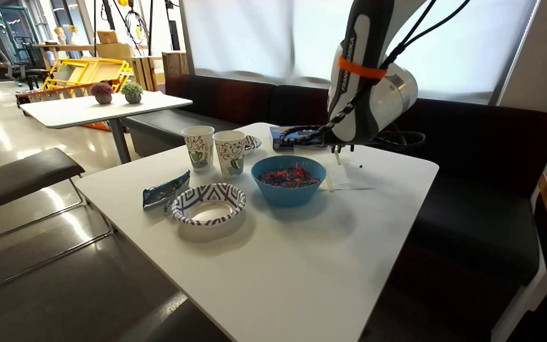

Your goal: Use the spoon to scoop some of the blue bowl's contents into the closest cup

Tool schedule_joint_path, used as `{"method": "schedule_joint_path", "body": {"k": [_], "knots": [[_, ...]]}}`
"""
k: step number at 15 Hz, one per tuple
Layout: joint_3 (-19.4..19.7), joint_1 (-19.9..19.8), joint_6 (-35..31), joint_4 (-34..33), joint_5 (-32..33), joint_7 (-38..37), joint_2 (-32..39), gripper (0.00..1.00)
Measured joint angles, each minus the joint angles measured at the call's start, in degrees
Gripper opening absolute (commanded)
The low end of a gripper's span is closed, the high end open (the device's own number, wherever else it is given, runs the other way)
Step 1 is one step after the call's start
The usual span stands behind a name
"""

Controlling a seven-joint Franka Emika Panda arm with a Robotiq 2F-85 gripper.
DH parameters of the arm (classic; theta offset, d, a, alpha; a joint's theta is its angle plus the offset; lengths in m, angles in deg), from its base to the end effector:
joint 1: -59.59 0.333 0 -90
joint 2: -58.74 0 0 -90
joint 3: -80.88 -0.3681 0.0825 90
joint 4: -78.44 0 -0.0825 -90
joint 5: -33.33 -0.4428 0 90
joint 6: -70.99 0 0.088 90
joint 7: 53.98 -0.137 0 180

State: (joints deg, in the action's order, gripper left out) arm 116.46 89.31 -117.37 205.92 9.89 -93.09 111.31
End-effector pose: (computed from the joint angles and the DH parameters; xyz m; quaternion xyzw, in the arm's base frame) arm 0.5797 -0.1385 0.0402 0.8564 -0.4286 0.2434 0.1536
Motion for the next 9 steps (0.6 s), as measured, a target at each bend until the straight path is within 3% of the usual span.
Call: {"method": "schedule_joint_path", "body": {"k": [5,9], "knots": [[-0.2,1.4,-5.6,10.4,0.8,16.5,-11.8,0.03],[-1.6,2.4,-6.5,18.0,2.5,28.9,-22.4,0.03]]}}
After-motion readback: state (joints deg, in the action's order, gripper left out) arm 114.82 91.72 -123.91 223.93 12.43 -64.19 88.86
